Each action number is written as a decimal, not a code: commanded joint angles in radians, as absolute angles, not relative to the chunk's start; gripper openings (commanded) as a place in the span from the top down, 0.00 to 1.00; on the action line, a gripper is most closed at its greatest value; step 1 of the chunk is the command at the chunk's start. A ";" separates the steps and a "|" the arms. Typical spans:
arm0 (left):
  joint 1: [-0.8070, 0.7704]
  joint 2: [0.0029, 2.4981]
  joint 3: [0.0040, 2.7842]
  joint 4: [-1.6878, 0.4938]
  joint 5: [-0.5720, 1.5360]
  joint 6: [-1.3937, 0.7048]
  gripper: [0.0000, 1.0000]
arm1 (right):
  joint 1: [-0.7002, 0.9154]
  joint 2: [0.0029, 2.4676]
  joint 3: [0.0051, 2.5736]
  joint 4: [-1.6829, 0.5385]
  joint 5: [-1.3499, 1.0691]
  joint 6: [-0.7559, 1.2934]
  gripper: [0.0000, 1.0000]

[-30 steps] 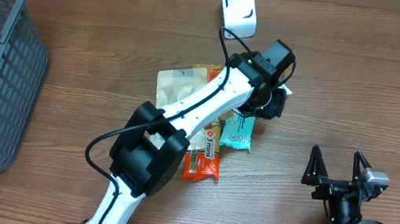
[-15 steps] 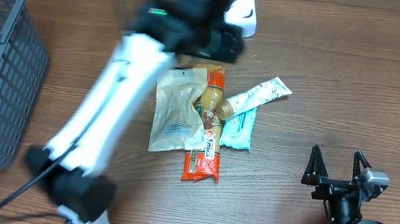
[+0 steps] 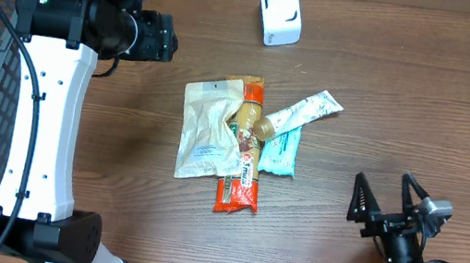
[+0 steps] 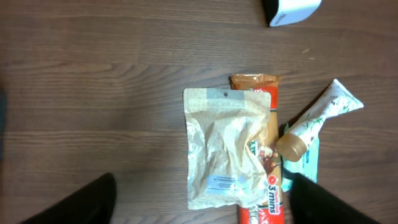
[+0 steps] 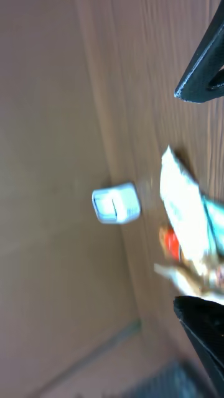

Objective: Scan the item barcode

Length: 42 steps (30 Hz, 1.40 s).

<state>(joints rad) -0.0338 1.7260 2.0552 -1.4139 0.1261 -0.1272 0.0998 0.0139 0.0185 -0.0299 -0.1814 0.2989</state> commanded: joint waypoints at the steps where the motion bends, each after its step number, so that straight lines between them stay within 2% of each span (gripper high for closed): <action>1: -0.040 1.728 2.057 -1.414 0.121 -0.045 0.00 | 0.105 0.005 0.041 -0.030 -0.313 0.427 0.00; 6: -0.039 1.728 2.057 -1.415 0.122 -0.045 0.01 | 0.105 0.088 0.162 -0.060 -0.402 0.450 0.00; 11: -0.039 1.728 2.057 -1.458 0.123 -0.045 0.00 | 0.105 0.327 0.356 -0.173 -0.469 0.449 0.00; 13: -0.039 1.728 2.057 -1.462 0.123 -0.044 0.01 | 0.105 0.532 0.510 -0.266 -0.527 0.449 0.00; 21: -0.039 1.728 2.057 -1.462 0.123 -0.044 0.00 | 0.105 1.080 0.947 -0.640 -0.612 0.442 0.00; 28: -0.039 1.728 2.057 -1.462 0.123 -0.044 0.00 | 0.105 1.404 1.018 -0.533 -0.694 0.484 0.00; 30: -0.039 1.728 2.057 -1.462 0.123 -0.044 0.00 | 0.105 1.479 1.018 -0.517 -0.682 0.509 0.06; 32: -0.039 1.728 2.057 -1.462 0.123 -0.044 0.00 | 0.106 1.549 1.016 -0.502 -0.647 0.585 0.07; 37: -0.039 1.728 2.057 -1.462 0.123 -0.044 0.00 | 0.119 1.677 1.016 -0.422 -0.581 0.713 0.07; 42: -0.039 1.728 2.057 -1.462 0.123 -0.044 0.00 | 0.161 1.756 1.016 -0.301 -0.508 0.815 0.00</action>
<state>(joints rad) -0.0376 1.7264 2.0541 -1.4628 0.1253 -0.0669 0.1322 1.7287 1.0012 -0.3302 -0.5743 0.7097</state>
